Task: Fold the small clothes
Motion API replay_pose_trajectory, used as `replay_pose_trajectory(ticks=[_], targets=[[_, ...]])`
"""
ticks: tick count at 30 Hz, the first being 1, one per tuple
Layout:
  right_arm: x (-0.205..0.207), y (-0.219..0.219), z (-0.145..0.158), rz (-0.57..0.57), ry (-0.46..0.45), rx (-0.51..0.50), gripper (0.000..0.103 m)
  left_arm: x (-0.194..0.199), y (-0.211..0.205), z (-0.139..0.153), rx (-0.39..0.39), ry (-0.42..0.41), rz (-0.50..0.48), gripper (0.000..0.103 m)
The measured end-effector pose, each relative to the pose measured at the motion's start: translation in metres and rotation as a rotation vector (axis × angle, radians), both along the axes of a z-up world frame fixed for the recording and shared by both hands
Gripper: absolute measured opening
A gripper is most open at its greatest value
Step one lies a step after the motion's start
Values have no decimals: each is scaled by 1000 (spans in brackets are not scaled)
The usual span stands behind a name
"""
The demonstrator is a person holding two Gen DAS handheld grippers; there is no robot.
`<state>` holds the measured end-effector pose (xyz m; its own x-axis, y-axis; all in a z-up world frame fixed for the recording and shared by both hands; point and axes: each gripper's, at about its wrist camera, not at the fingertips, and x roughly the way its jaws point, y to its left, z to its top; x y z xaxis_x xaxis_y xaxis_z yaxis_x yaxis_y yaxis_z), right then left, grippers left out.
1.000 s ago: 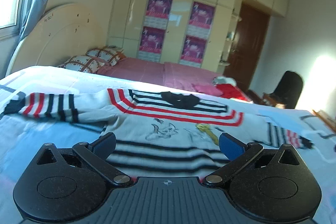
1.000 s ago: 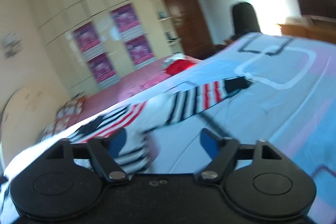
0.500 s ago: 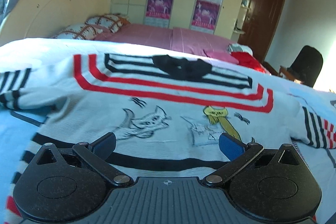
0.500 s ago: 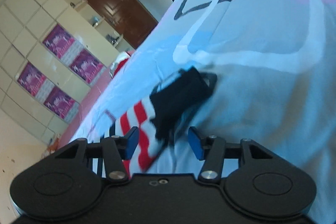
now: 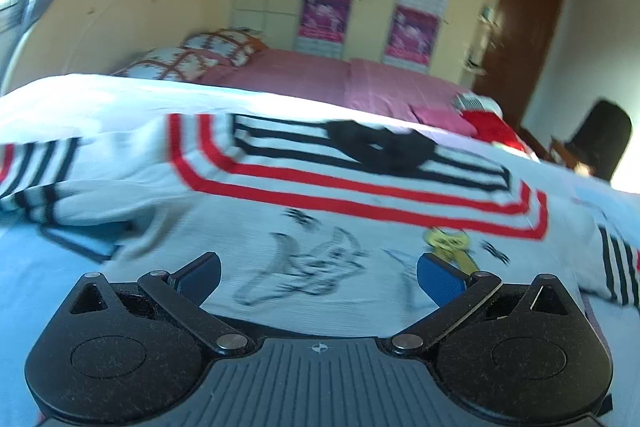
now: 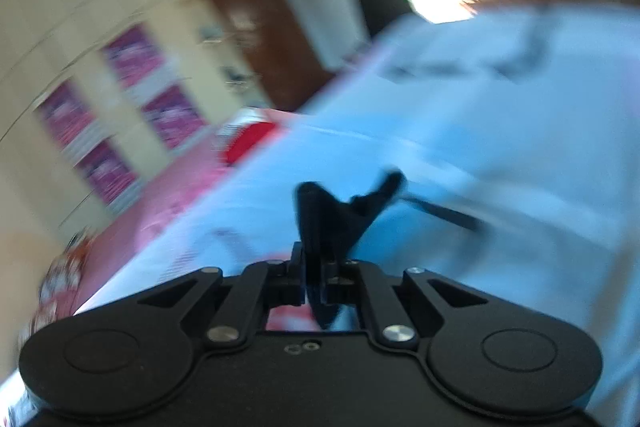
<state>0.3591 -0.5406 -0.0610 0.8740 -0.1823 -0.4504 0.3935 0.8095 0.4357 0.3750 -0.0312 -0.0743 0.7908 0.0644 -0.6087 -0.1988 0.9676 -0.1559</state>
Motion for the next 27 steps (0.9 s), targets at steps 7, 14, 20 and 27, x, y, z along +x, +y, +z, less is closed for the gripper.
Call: replay_pose_trajectory(ticks=[7, 14, 20, 27], targets=[[33, 169, 45, 419, -96, -123, 8, -15, 69, -4, -66, -8, 60, 102], [68, 316, -17, 744, 104, -177, 40, -23, 116, -10, -83, 10, 108, 89], [20, 301, -3, 687, 20, -202, 40, 2, 102, -17, -179, 1, -10, 89], [-17, 227, 4, 488, 21, -163, 42, 95, 17, -46, -414, 53, -276, 63]])
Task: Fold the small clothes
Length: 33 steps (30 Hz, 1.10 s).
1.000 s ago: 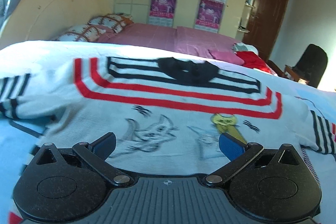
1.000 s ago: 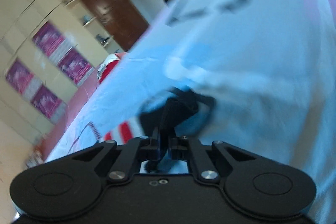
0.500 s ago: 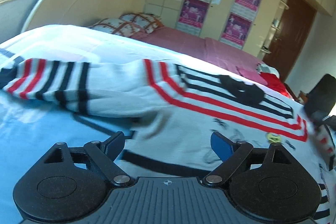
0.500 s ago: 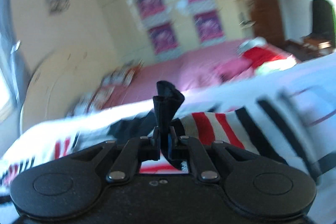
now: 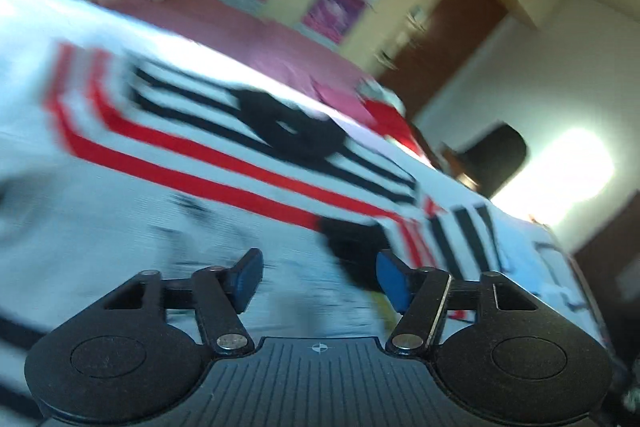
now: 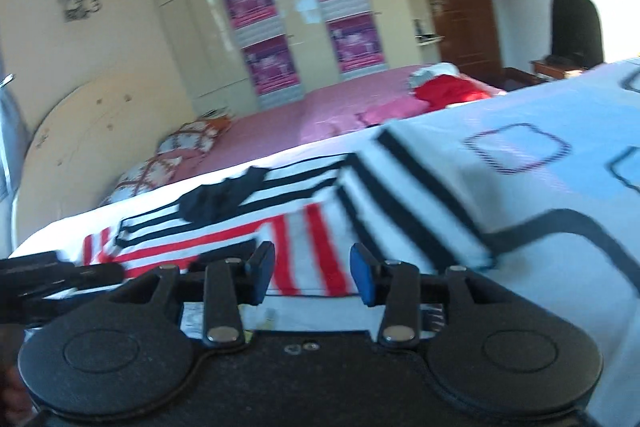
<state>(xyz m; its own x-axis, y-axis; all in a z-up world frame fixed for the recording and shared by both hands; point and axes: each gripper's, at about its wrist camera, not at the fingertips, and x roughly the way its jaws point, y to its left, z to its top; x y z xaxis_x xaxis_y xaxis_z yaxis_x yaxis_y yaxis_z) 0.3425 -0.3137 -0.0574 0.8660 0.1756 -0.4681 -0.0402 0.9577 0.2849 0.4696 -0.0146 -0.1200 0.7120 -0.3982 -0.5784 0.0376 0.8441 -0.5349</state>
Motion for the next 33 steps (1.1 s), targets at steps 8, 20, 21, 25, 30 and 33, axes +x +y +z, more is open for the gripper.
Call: replay_pose_trajectory(ticks=[8, 20, 21, 25, 30, 33], targets=[[-23, -37, -9, -102, 25, 13, 43, 82, -51, -26, -1, 52, -64, 4], [4, -46, -23, -76, 63, 144, 43, 59, 29, -16, 166, -75, 128, 4], [9, -48, -24, -68, 72, 176, 43, 60, 29, -21, 166, -70, 131, 4], [35, -57, -34, -41, 126, 316, 44, 47, 33, -27, 163, -91, 152, 4], [62, -64, -57, -78, 197, 402, 31, 27, 36, -23, 202, -101, 173, 4], [63, -60, -66, -53, 214, 354, 25, 20, 45, -31, 218, -56, 174, 4]])
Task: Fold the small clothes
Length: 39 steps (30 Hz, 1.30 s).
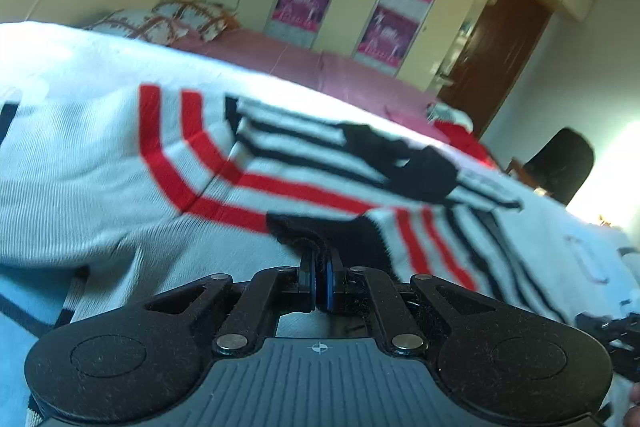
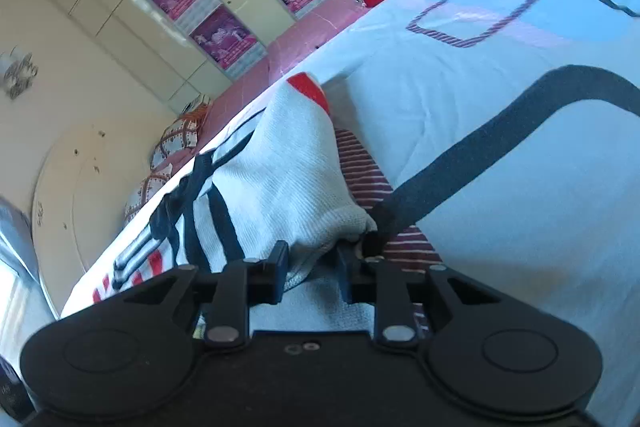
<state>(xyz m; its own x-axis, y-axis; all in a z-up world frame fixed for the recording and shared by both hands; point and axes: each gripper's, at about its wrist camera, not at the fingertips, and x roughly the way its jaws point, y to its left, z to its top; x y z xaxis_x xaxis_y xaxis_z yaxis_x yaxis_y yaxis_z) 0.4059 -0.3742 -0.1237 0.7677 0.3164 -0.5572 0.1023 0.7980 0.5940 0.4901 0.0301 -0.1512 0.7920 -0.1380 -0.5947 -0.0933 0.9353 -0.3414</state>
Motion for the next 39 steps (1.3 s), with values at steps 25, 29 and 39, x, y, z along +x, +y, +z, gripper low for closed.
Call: replay_pose_trajectory(ticks=[25, 29, 39], targets=[[145, 10, 13, 177, -112, -506, 16, 37, -20, 6, 342, 18, 1, 9], [140, -3, 24, 115, -95, -503, 15, 26, -6, 15, 300, 24, 67, 9], [80, 61, 11, 295, -163, -601, 19, 33, -76, 5, 275, -44, -139, 33]])
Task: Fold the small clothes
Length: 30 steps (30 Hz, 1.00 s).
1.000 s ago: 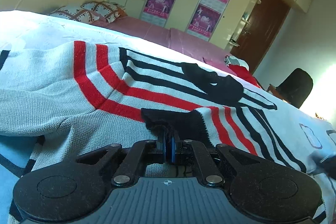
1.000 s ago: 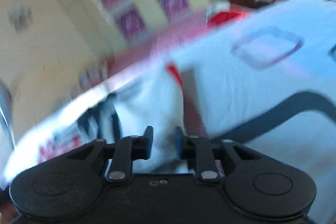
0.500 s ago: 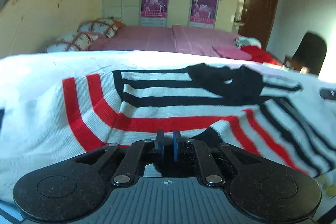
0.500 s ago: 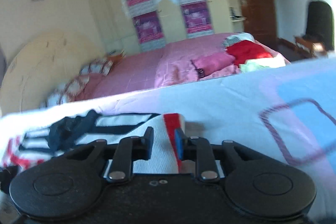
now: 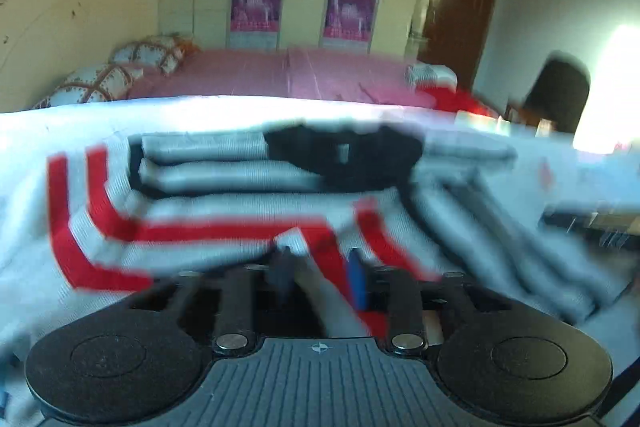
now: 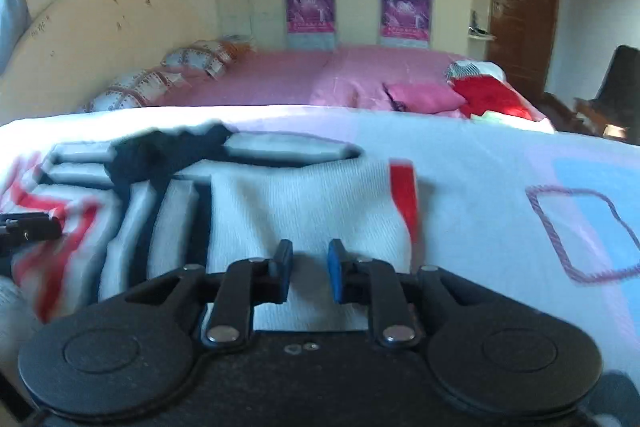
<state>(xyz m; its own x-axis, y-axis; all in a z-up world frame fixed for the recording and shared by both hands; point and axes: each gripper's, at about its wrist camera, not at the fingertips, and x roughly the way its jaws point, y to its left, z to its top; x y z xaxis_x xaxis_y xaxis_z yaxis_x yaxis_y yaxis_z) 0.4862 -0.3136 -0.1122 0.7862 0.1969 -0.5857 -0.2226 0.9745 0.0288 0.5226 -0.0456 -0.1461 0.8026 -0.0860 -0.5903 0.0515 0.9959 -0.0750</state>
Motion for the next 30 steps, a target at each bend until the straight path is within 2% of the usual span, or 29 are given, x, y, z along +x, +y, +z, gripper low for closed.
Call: replay_pose_trajectory(ticks=[3, 4, 5, 6, 7, 10, 12, 14, 16, 20, 23, 27, 30], targets=[[-17, 3, 14, -20, -5, -13, 26, -15, 2, 13, 30, -9, 13, 35], [-27, 2, 20, -10, -35, 5, 28, -22, 7, 16, 19, -26, 23, 41], [-33, 3, 23, 7, -46, 11, 26, -21, 10, 13, 31, 4, 26, 42], [-36, 6, 17, 14, -17, -12, 27, -20, 13, 6, 39, 25, 16, 43], [-34, 12, 5, 7, 42, -53, 27, -22, 18, 4, 31, 0, 6, 43], [-40, 24, 11, -10, 24, -113, 29, -34, 29, 18, -7, -15, 19, 43], [-55, 26, 24, 1, -18, -34, 29, -53, 53, 27, -68, -71, 62, 44], [-71, 29, 34, -14, -44, 1, 30, -82, 95, 31, -147, -93, 160, 44], [-84, 30, 39, -30, -44, 32, 31, -113, 148, 27, -233, -106, 295, 44], [-99, 45, 44, -51, -6, 92, 32, -173, 262, 7, -377, -122, 638, 44], [-107, 63, 46, -65, 17, 110, 32, -196, 332, -8, -503, -127, 793, 44], [-111, 86, 48, -84, 32, 141, 32, -202, 392, -24, -633, -136, 873, 43], [-112, 96, 52, -114, 37, 168, 33, -193, 409, -36, -718, -164, 862, 43]])
